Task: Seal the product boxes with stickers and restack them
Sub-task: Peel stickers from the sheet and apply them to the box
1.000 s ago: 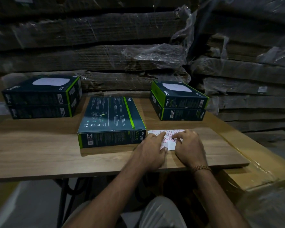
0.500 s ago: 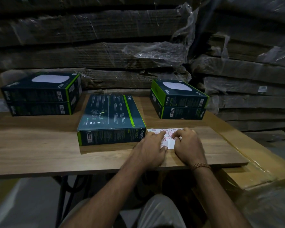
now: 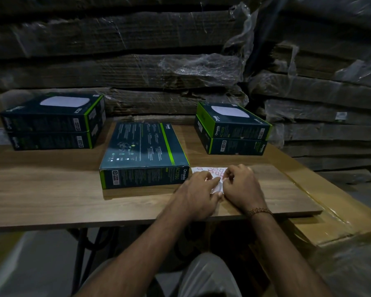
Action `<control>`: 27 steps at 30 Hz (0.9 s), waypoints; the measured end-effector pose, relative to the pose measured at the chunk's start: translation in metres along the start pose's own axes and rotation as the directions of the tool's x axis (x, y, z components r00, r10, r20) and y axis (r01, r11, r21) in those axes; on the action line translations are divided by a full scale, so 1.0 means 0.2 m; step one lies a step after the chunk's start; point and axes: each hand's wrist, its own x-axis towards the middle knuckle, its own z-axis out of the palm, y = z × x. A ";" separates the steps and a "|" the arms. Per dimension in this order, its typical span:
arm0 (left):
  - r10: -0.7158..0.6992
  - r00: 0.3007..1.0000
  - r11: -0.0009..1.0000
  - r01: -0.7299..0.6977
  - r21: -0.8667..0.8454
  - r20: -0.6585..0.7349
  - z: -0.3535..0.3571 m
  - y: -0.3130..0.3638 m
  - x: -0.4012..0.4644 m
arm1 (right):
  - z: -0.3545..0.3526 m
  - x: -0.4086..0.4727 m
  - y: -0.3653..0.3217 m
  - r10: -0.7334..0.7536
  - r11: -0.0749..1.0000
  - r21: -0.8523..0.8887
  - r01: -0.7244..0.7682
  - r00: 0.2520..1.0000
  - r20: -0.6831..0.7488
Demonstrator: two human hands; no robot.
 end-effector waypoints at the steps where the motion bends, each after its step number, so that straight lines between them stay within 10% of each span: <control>1: 0.003 1.000 1.000 -0.003 0.004 0.000 0.00 0.00 0.00 | 0.00 0.00 0.00 -0.007 1.000 -0.007 0.007 1.000 -0.001; 27: -0.034 0.994 0.993 0.022 0.112 0.102 -0.01 0.02 0.02 | 0.04 0.01 0.04 -0.014 0.998 -0.064 0.014 1.000 -0.001</control>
